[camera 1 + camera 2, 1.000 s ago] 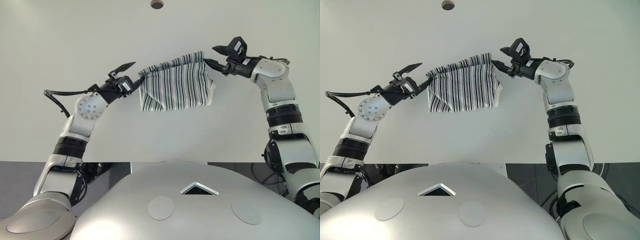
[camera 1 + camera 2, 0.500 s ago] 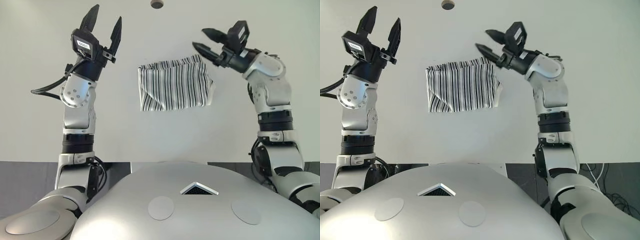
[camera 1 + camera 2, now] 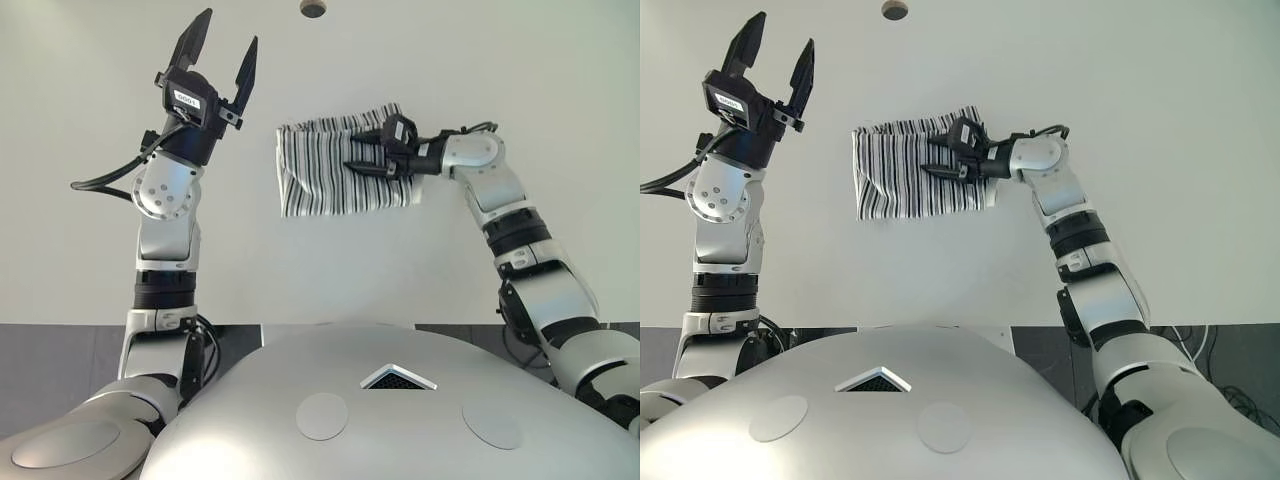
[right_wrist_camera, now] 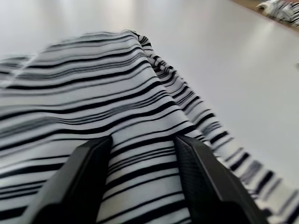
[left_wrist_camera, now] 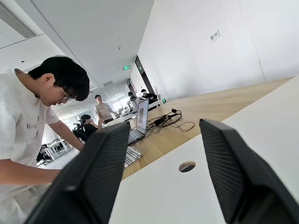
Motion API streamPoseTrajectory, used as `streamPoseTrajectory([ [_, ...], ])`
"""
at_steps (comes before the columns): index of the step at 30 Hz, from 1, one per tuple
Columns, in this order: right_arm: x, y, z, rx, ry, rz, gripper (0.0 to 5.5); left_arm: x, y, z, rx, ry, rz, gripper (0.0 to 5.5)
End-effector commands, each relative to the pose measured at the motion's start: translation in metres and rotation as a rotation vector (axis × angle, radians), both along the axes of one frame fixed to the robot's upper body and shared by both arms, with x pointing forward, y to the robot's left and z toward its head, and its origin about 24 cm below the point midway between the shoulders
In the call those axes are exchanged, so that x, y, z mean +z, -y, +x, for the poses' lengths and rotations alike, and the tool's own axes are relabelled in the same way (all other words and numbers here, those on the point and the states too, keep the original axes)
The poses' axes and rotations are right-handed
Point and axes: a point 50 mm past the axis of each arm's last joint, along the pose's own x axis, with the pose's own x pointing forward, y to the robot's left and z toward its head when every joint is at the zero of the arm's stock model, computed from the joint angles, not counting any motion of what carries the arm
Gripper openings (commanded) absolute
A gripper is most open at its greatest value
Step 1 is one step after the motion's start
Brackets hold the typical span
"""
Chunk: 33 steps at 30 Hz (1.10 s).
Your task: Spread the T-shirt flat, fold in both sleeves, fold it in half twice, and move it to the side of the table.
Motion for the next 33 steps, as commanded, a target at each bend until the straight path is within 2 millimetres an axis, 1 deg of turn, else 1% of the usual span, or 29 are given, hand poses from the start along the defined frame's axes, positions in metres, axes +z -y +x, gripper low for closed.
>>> streamPoseTrajectory([
  [1,-0.040,0.041,-0.006,-0.125,-0.059,-0.263,2.48,0.000,-0.004,-0.006,0.035,0.002,-0.003,2.74],
  [3,-0.045,0.060,-0.007,-0.167,-0.062,-0.314,2.48,0.000,-0.005,-0.008,0.052,0.006,-0.009,2.74],
  [4,-0.048,0.076,-0.008,-0.209,-0.067,-0.355,2.48,0.000,-0.006,-0.009,0.061,0.011,-0.014,2.74],
  [6,-0.049,0.118,-0.012,-0.373,-0.083,-0.450,2.48,0.002,-0.007,-0.011,0.079,0.023,-0.022,2.74],
  [8,-0.047,0.176,-0.021,-0.738,-0.114,-0.514,2.48,0.003,-0.008,-0.010,0.087,0.027,-0.028,2.74],
  [9,-0.044,0.197,-0.026,-0.897,-0.123,-0.531,2.48,0.002,-0.009,-0.011,0.096,0.028,-0.031,2.74],
  [11,-0.039,0.227,-0.038,-1.139,-0.131,-0.551,2.48,0.002,-0.008,-0.011,0.106,0.033,-0.032,2.74],
  [13,-0.036,0.247,-0.049,-1.311,-0.130,-0.571,2.48,0.003,-0.006,-0.010,0.105,0.043,-0.028,2.74],
  [14,-0.035,0.252,-0.052,-1.368,-0.130,-0.572,2.48,0.003,-0.006,-0.010,0.105,0.046,-0.027,2.74],
  [17,-0.035,0.255,-0.053,-1.459,-0.130,-0.556,2.48,0.002,-0.008,-0.011,0.116,0.049,-0.022,2.74],
  [19,-0.040,0.247,-0.051,-1.506,-0.143,-0.548,2.48,-0.005,-0.014,-0.012,0.158,0.031,-0.039,2.74],
  [21,-0.048,0.237,-0.051,-1.540,-0.176,-0.527,2.48,-0.011,-0.013,-0.011,0.179,0.018,-0.057,2.74],
  [22,-0.047,0.237,-0.049,-1.556,-0.172,-0.516,2.48,-0.012,-0.008,-0.011,0.171,0.023,-0.059,2.74],
  [24,-0.037,0.243,-0.043,-1.591,-0.139,-0.479,2.48,-0.013,-0.002,-0.013,0.164,0.033,-0.056,2.74],
  [26,-0.019,0.250,-0.032,-1.643,-0.068,-0.402,2.48,-0.014,-0.002,-0.012,0.170,0.035,-0.059,2.74],
  [27,-0.009,0.255,-0.027,-1.662,-0.013,-0.390,2.48,-0.014,-0.001,-0.010,0.168,0.036,-0.060,2.74],
  [28,0.013,0.261,-0.015,-1.694,0.114,-0.343,2.48,-0.011,-0.001,-0.009,0.166,0.049,-0.059,2.74],
  [29,0.045,0.262,0.004,-1.696,0.307,-0.261,2.48,-0.006,-0.001,-0.009,0.171,0.078,-0.051,2.74],
  [30,0.088,0.240,0.031,-1.615,0.555,-0.048,2.48,0.003,-0.004,-0.009,0.199,0.124,-0.053,2.74],
  [31,0.122,0.212,0.045,-1.512,0.736,0.137,2.48,0.010,-0.006,-0.009,0.230,0.162,-0.057,2.74],
  [32,0.142,0.183,0.048,-1.412,0.842,0.278,2.48,0.014,-0.008,-0.009,0.262,0.191,-0.065,2.74],
  [33,0.151,0.142,0.046,-1.288,0.900,0.396,2.48,0.017,-0.009,-0.007,0.309,0.216,-0.092,2.74],
])
